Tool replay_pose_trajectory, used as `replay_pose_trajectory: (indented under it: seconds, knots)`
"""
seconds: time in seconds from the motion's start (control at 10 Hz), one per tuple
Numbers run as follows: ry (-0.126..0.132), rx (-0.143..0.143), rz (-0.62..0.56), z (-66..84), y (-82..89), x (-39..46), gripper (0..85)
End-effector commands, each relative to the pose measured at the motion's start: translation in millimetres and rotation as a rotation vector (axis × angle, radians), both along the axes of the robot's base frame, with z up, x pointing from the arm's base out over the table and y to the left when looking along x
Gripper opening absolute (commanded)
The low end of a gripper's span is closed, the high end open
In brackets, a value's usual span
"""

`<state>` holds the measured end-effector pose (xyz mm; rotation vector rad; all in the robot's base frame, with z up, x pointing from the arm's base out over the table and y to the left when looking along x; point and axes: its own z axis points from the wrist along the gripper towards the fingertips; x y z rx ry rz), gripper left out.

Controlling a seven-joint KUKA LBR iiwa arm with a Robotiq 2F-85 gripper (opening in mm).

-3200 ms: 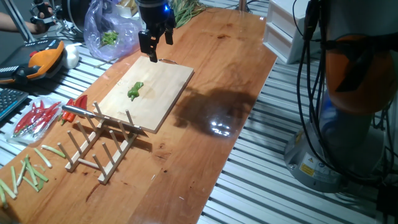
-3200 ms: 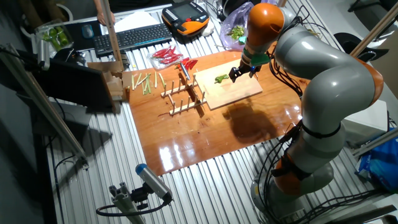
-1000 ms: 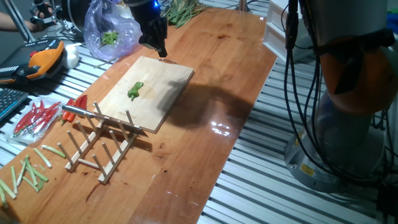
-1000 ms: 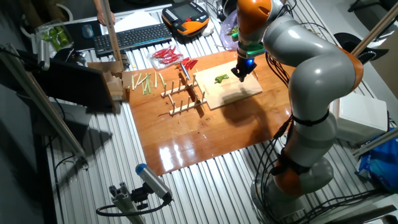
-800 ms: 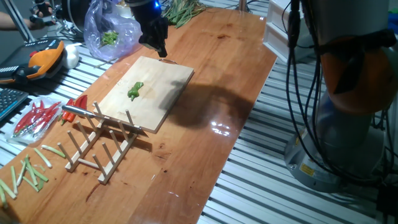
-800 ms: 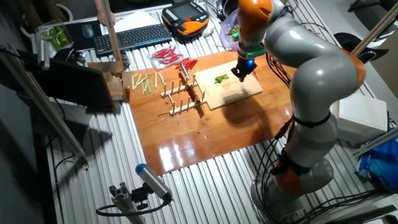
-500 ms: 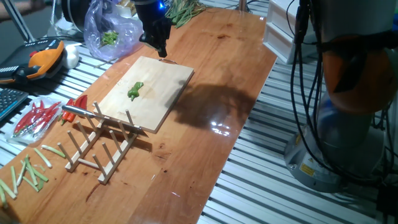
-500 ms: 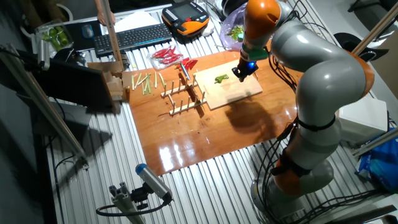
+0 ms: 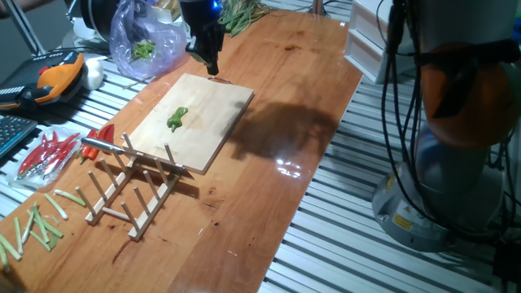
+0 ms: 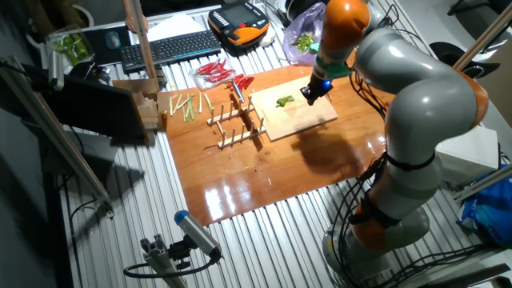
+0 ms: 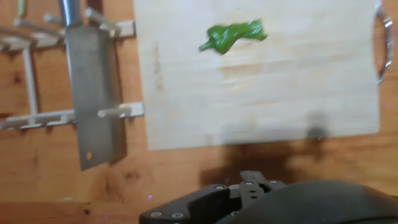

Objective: Chop the chili peppers

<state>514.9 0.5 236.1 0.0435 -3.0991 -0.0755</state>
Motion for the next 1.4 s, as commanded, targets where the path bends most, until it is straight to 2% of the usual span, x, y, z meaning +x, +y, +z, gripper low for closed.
replay_pose_trajectory:
  seconds: [0.0,0.1,0.3,0.4,0.5,0.6,0.7,0.8,0.9,1.0,1.1,1.3]
  knots:
    - [0.000,0.010,-0.010,-0.3,0.2,0.0,0.0]
    - [-0.005,0.005,-0.016,-0.3,0.2,0.0,0.0]
    - [0.010,0.029,-0.030,-0.3,0.2,0.0,0.0]
    - [0.023,0.033,-0.034,2.1,4.7,8.0,0.0]
    - [0.057,0.043,-0.047,8.2,15.8,25.6,0.0]
    - [0.071,0.029,-0.046,17.5,31.1,45.7,0.0]
    - [0.082,0.012,-0.029,26.7,47.1,63.9,0.0]
    - [0.077,0.012,-0.020,30.7,61.5,77.2,0.0]
    - [0.069,0.007,-0.014,30.1,75.9,88.2,0.0]
    - [0.044,-0.015,-0.006,25.9,94.9,98.5,0.0]
    - [0.030,-0.042,-0.003,22.1,111.4,104.5,0.0]
    - [0.019,-0.078,-0.017,10.2,143.5,117.3,0.0]
